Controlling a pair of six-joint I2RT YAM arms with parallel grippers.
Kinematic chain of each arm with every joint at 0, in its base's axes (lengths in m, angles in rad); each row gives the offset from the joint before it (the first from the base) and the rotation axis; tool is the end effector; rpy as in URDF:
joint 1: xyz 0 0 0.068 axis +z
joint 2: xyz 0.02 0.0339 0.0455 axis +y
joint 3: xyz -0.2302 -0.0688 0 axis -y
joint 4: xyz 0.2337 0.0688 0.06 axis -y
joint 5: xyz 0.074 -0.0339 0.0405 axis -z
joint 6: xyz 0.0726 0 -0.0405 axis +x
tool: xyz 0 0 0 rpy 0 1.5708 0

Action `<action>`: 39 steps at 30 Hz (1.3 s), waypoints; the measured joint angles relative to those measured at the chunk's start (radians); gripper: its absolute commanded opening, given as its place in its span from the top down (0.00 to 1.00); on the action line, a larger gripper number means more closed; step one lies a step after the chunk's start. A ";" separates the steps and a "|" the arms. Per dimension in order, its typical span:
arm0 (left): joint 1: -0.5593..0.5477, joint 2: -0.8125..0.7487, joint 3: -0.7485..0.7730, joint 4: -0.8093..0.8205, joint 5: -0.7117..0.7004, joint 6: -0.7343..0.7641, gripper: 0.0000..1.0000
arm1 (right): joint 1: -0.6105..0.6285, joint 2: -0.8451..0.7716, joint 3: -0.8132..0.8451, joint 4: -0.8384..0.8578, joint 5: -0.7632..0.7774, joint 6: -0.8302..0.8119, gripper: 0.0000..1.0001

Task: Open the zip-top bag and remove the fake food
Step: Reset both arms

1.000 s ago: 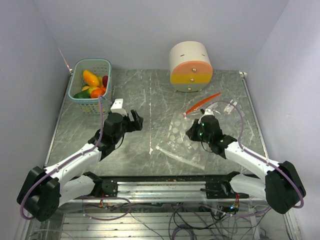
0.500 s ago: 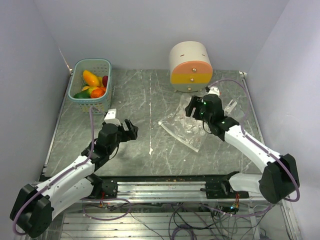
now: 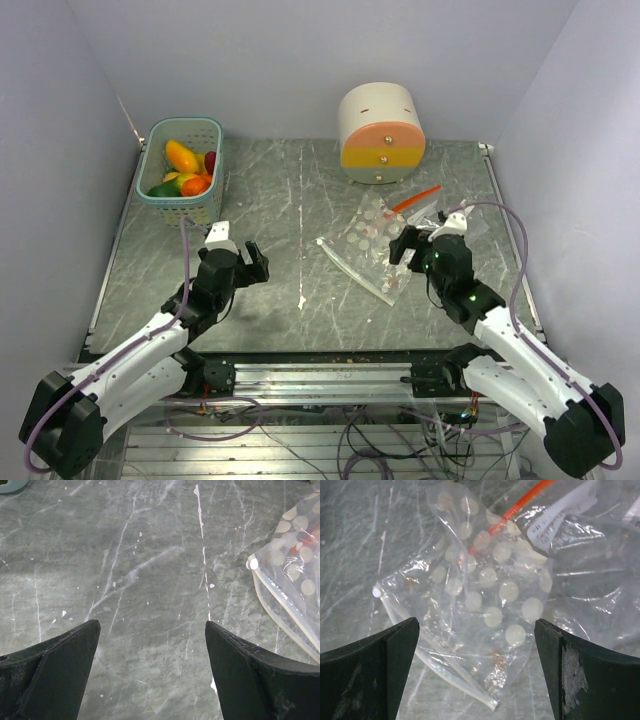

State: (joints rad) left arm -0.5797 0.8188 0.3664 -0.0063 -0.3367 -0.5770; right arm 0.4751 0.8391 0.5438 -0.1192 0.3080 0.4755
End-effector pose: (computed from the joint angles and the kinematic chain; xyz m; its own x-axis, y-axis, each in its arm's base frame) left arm 0.2030 -0.1043 0.1703 -0.4573 -0.3160 -0.8313 0.0235 0.9301 -0.3665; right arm 0.2220 0.0894 0.2165 -0.4050 0.2822 -0.8697 -0.0042 0.9506 0.3105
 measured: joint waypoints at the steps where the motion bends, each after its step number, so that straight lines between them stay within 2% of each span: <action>1: 0.000 0.000 0.000 0.000 0.000 0.000 0.03 | 0.000 -0.020 -0.022 0.005 0.002 -0.003 0.00; 5: 0.000 -0.001 -0.002 0.001 -0.001 -0.003 0.04 | 0.000 -0.056 -0.076 0.005 0.019 -0.006 0.00; 19: 0.000 -0.002 -0.003 -0.027 -0.030 -0.007 0.03 | 0.000 -0.011 -0.092 0.048 0.012 -0.003 0.01; 27: 0.000 0.056 -0.003 -0.021 -0.035 -0.007 0.03 | 0.000 0.019 -0.092 0.054 -0.006 -0.006 0.02; 39: 0.000 0.072 -0.003 0.002 -0.033 -0.007 0.03 | 0.000 -0.024 -0.100 0.064 -0.007 -0.013 0.03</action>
State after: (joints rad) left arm -0.5797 0.8913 0.3637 -0.0040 -0.3698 -0.5838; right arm 0.4751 0.8146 0.4442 -0.0547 0.3012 0.4625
